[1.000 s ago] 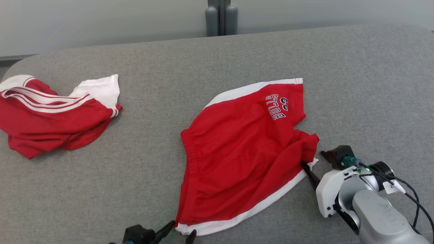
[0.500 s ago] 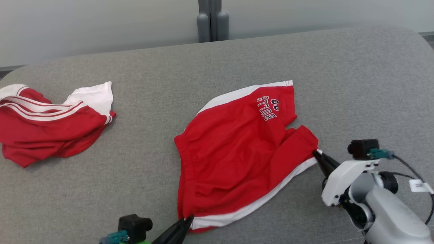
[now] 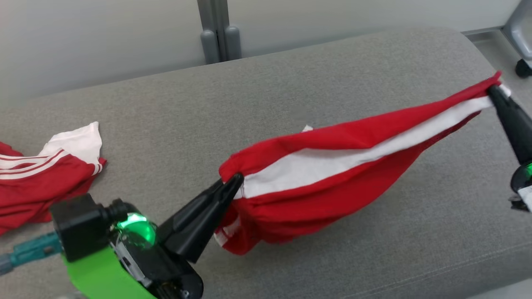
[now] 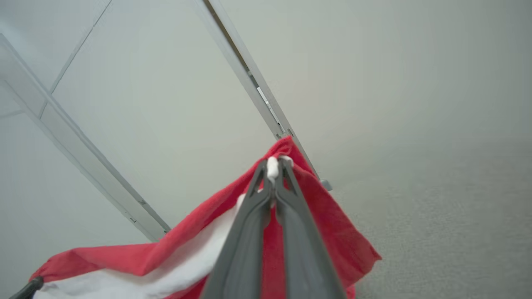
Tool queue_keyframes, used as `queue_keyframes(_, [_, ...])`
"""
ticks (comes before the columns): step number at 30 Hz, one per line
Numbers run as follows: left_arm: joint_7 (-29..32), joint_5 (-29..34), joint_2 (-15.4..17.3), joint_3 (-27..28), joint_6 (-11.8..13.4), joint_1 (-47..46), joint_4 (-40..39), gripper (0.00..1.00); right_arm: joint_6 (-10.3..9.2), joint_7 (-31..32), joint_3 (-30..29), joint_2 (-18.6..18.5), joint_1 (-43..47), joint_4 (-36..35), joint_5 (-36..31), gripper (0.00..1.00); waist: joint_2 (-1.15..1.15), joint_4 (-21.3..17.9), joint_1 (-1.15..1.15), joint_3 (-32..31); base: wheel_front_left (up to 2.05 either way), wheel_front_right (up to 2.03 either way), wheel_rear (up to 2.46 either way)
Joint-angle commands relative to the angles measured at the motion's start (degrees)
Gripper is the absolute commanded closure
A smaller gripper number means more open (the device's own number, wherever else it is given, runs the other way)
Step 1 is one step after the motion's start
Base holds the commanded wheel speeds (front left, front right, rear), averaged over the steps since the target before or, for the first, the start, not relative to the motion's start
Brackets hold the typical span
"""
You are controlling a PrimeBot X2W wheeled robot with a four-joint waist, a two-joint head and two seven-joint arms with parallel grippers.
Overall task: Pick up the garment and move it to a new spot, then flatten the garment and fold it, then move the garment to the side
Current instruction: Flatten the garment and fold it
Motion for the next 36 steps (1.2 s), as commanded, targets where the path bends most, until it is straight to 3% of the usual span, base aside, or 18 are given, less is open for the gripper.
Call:
queue_keyframes(1, [1.83,-1.59,0.19,1.12,1.15,-3.31,-2.20,1.00,0.02,1.97,-1.88,0.96,-2.11,-2.71,0.83,1.00,0.00,-2.36,0.00,1.75,0.00,0.00,0.00])
queue_keyframes(5, [9.07,-5.11,0.77,3.79,4.39,-13.61,-4.57,1.00,0.02,7.60,-7.15,3.04,-9.76,-5.58,0.19,1.00,0.00,-3.86,0.00,5.04,0.00,0.00,0.00])
queue_keyframes(9, [16.81,-5.83,1.04,5.20,7.01,-27.55,0.34,1.00,0.02,13.75,-8.94,4.71,-21.42,-1.66,-4.87,1.00,0.00,-4.34,0.00,11.15,0.00,0.00,0.00])
queue_keyframes(12, [20.69,-4.06,-0.16,4.34,7.32,-37.85,7.90,1.00,0.02,16.55,-8.43,7.09,-31.44,4.17,-11.00,1.00,0.00,-4.13,0.00,16.41,0.00,0.00,0.00])
queue_keyframes(16, [21.01,2.28,-2.45,2.64,4.84,-52.49,21.29,1.00,0.02,15.44,-6.98,11.06,-46.84,13.27,-20.68,1.00,0.00,-3.61,0.00,23.98,0.00,0.00,0.00])
queue_keyframes(20, [15.76,8.00,-6.63,2.33,1.56,-65.07,36.47,1.00,0.01,7.65,-7.27,14.93,-61.54,24.24,-29.51,1.00,0.00,-3.36,0.00,28.83,0.00,0.00,0.00])
queue_keyframes(23, [8.53,13.39,-8.84,2.01,-0.98,-73.45,46.78,1.00,0.01,-0.16,-8.61,16.73,-71.11,32.60,-34.15,1.00,0.00,-3.41,0.00,31.25,0.00,0.00,0.00])
queue_keyframes(27, [-1.86,18.72,-11.05,1.58,-3.22,-79.35,58.06,1.00,-0.04,-8.84,-8.56,17.61,-77.04,41.86,-37.32,1.00,0.00,-3.41,0.00,33.09,0.00,0.00,0.00])
queue_keyframes(32, [-10.81,18.49,-13.75,0.59,-5.61,-76.02,67.87,1.00,-0.04,-15.50,-5.42,17.77,-72.33,49.29,-34.53,1.00,0.00,-3.16,0.00,32.53,0.00,0.00,0.00])
queue_keyframes(36, [-14.79,19.75,-13.22,-2.91,-6.72,-69.13,69.23,1.00,-0.03,-17.82,-1.81,16.51,-63.04,49.17,-31.13,1.00,0.00,-2.81,0.00,30.91,0.00,0.00,0.00])
